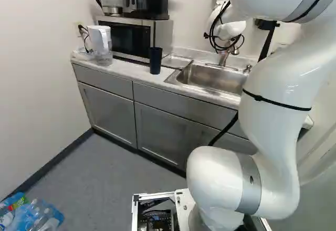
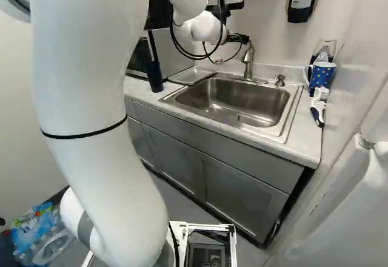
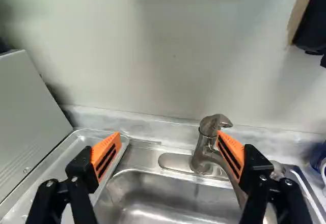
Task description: Rinse the cup and place it in the tray
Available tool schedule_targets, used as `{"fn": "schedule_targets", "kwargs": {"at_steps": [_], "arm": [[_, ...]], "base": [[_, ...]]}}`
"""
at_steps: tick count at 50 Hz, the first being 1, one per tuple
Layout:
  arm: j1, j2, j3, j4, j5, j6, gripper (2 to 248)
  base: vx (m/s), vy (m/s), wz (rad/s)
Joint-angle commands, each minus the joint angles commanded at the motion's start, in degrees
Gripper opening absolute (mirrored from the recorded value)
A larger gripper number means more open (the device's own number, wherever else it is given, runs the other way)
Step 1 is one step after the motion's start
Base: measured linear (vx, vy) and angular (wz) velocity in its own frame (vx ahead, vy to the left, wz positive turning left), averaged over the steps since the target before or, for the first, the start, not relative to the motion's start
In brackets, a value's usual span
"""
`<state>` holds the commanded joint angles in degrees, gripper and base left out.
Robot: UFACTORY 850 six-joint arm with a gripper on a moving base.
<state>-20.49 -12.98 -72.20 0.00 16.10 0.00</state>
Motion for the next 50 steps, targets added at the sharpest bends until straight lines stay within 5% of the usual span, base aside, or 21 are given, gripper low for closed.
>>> {"fn": "schedule_targets", "kwargs": {"at_steps": [50], "arm": [[-0.66,-1.6,-1.79,0.0,0.35,0.0,247]], "base": [[0.0,0.0,0.0]]}}
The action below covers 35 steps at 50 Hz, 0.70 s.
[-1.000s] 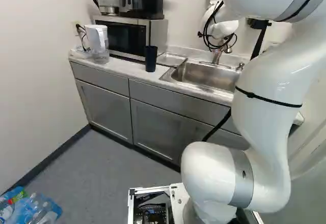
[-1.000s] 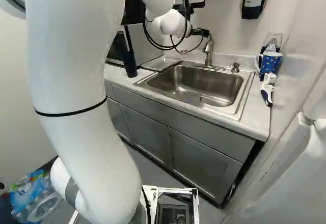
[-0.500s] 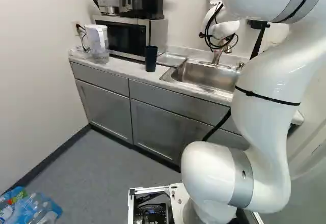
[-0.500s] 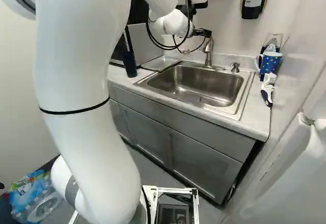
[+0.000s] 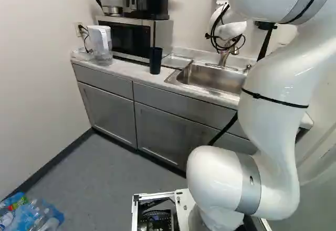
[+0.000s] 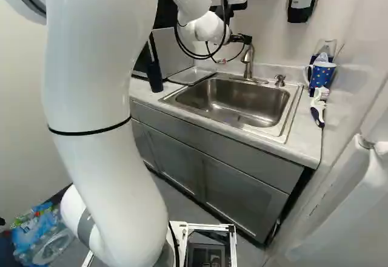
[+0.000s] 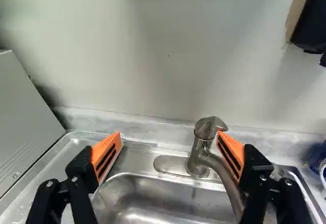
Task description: Rinse the cup and place it in the tray
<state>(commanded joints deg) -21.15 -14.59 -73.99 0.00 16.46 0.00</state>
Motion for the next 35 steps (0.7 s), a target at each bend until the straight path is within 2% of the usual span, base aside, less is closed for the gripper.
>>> {"fn": "schedule_targets", "kwargs": {"at_steps": [35], "arm": [[-0.74,-2.83,-3.22,0.0,5.58,0.0,247]], "base": [[0.0,0.0,0.0]]}}
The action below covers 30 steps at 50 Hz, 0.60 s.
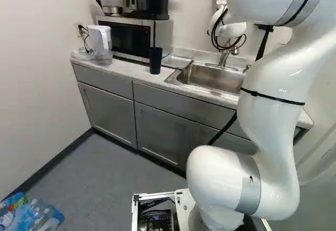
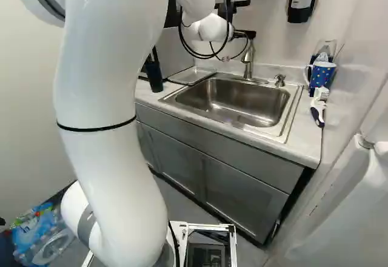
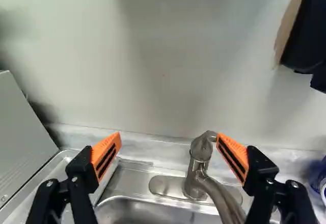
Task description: Rinse the cup and place it in the tray
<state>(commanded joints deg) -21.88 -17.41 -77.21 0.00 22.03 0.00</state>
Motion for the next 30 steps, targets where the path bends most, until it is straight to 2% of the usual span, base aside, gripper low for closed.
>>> {"fn": "schedule_targets", "kwargs": {"at_steps": [30], "arm": [[0.07,-1.73,-2.0,0.0,0.69,0.0,247]], "base": [[0.0,0.0,0.0]]}}
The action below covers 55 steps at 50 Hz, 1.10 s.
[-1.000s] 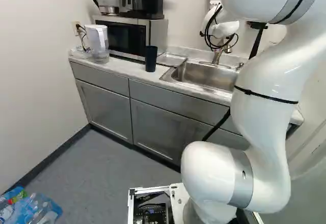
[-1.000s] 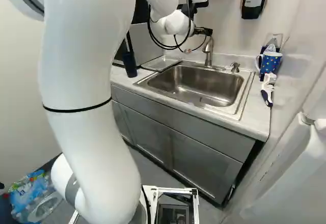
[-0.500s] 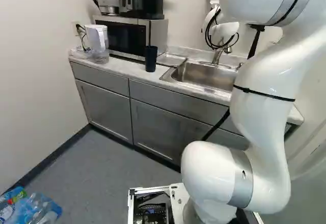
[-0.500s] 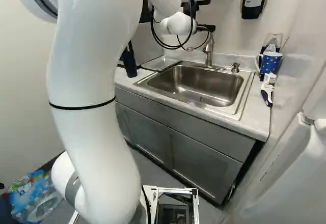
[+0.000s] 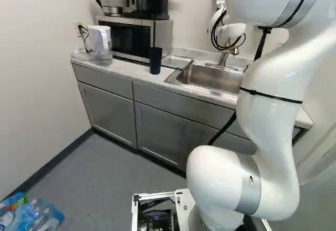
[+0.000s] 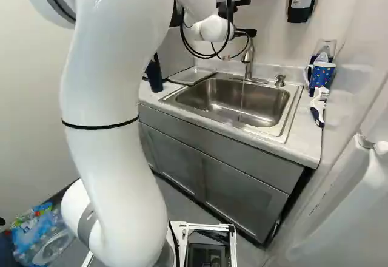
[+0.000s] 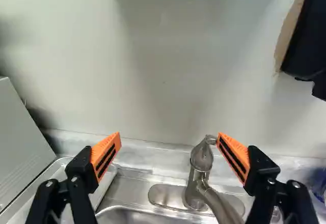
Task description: Rinse the cup and place it in the tray
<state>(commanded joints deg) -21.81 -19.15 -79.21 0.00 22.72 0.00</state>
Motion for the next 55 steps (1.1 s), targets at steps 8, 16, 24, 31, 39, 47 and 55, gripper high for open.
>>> {"fn": "schedule_targets", "kwargs": {"at_steps": [8,16,24,31,39,47,55], "arm": [[-0.04,-1.55,-1.82,0.0,0.0,0.0,247],[-0.02,-2.15,-2.52,0.0,0.0,0.0,247],[-0.02,-2.15,-2.52,0.0,0.0,0.0,247],[0.09,-1.54,-1.8,0.0,0.0,0.0,247],[0.49,0.54,0.64,0.0,0.0,0.0,247],[1.05,2.92,3.37,0.0,0.0,0.0,247],[1.62,5.11,5.85,0.0,0.0,0.0,247]], "base": [[0.0,0.0,0.0],[0.0,0.0,0.0],[0.0,0.0,0.0],[0.0,0.0,0.0],[0.0,0.0,0.0],[0.0,0.0,0.0],[0.0,0.0,0.0]]}}
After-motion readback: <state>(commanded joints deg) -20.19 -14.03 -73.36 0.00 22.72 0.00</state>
